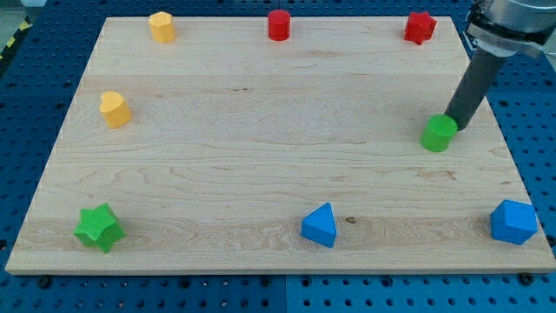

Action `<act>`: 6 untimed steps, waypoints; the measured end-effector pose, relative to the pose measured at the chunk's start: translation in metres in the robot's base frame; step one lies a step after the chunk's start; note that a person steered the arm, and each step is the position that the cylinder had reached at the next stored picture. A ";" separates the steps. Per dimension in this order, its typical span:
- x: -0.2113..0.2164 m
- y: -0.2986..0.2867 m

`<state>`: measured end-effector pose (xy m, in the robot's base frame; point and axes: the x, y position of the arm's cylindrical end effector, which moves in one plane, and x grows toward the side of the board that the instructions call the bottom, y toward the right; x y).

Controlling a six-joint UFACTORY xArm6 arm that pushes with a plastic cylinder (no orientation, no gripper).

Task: Push the blue cube to the bottom right of the board

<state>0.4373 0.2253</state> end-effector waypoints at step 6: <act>0.159 0.055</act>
